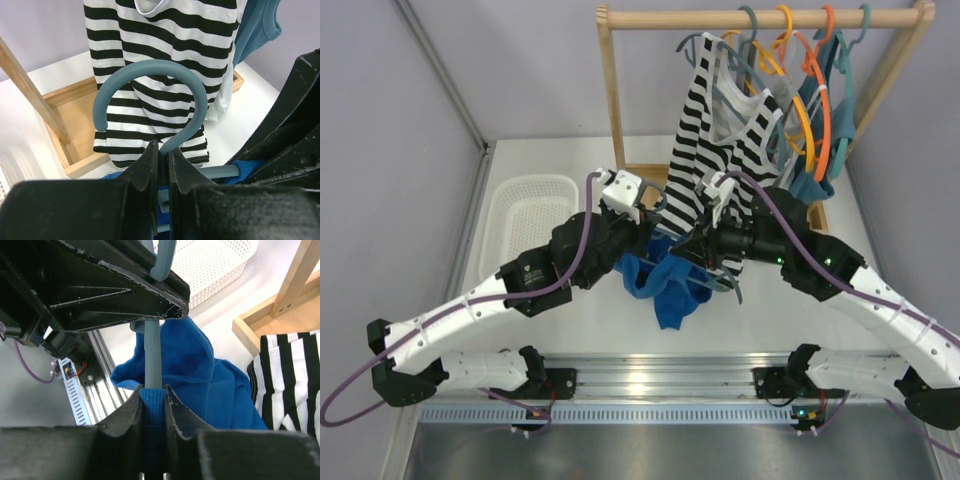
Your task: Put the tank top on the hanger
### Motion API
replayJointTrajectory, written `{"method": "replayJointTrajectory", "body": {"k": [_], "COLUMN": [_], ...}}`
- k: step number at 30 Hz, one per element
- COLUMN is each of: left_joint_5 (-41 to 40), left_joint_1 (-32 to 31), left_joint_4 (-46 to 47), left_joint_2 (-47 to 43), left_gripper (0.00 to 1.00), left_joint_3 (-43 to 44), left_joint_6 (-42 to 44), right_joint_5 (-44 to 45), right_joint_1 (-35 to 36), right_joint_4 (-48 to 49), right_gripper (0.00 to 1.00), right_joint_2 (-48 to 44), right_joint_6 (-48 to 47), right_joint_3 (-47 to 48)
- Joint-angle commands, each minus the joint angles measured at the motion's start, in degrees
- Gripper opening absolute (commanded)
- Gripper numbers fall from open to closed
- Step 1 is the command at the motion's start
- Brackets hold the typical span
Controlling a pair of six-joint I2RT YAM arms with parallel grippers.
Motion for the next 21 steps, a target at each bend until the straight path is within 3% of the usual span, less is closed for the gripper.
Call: {"method": "replayJointTrajectory", "body": {"k": [1,4,5,6,10,17,21], "left_joint_5": [0.0,-1.2,-1.9,-2.2,-2.8,-3.3,-5.3], "left_joint_1": [-0.2,-0.2,-0.2,-0.2,-0.2,-0.2,-0.2], "left_joint_4": [4.6,3.2,2.7,2.4,2.3,2.0,1.9], "left_joint_2": [0.2,1.0,1.3,1.5,1.2,0.3,-0.9], "left_gripper": [0.00,0.00,0.05,0.19,0.42,0.49,0.49], "left_joint_3": [4.3,6.2,7.2,7.7,9.2,12.3,13.0], "left_joint_6": [0.1,0.1,-0.1,-0.1,0.6,2.2,2.7], "right_joint_5": [1.7,3.3,4.4,5.0,8.3,11.7,18.7], "right_joint_1": [-0.6,-0.6,-0.6,-0.6,-0.6,-0.6,-0.7], "right_joint_4": [3.1,3.9,4.3,4.4,3.2,1.5,-4.8], "right_gripper": [0.01,0.00,0.00,0.00,0.00,0.00,0.00], "right_joint_2": [-1.5,-2.4,-3.0,-3.3,-3.7,-3.1,1.1], "right_joint_6": [1.2,2.0,2.1,2.2,2.3,2.1,1.7], "right_joint_3": [0.2,0.2,0.3,0.9,3.0,6.2,16.4]}}
